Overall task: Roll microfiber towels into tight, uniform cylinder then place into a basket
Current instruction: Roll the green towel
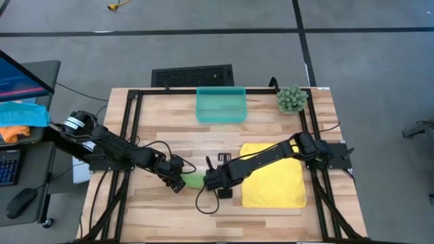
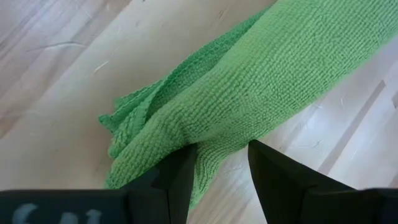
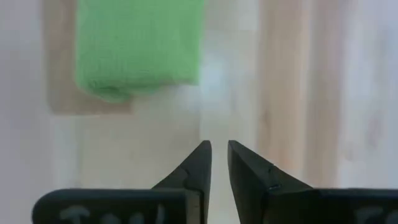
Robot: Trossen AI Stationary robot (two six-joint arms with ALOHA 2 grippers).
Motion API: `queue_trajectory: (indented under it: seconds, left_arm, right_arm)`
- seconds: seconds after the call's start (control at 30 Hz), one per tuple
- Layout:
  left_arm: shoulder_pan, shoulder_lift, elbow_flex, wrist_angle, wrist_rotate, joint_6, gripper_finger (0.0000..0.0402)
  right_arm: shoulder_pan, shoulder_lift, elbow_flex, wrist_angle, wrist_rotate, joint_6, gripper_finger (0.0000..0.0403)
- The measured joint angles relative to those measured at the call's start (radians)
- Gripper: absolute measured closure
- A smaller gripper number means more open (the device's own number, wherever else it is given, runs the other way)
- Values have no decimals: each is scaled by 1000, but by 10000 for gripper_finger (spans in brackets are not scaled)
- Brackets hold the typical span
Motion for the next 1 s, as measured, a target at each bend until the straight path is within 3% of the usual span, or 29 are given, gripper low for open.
queue_trajectory:
  seconds: [0.2,0.33,0.43,0.67,1.0]
  left_arm:
    - [0,0,-1,2,-1,3,253]
    - [0,0,-1,2,-2,9,253]
    - [0,0,-1,3,-3,11,253]
    - [-1,0,-2,5,-4,11,253]
    - [-2,0,-1,4,-5,11,253]
  right_arm:
    - [68,-124,-14,-140,185,13,326]
    - [116,-217,-89,-126,302,71,326]
    - [146,-278,-193,-1,344,121,326]
    - [135,-323,-427,398,289,103,326]
    - [-43,-339,-457,487,68,-89,326]
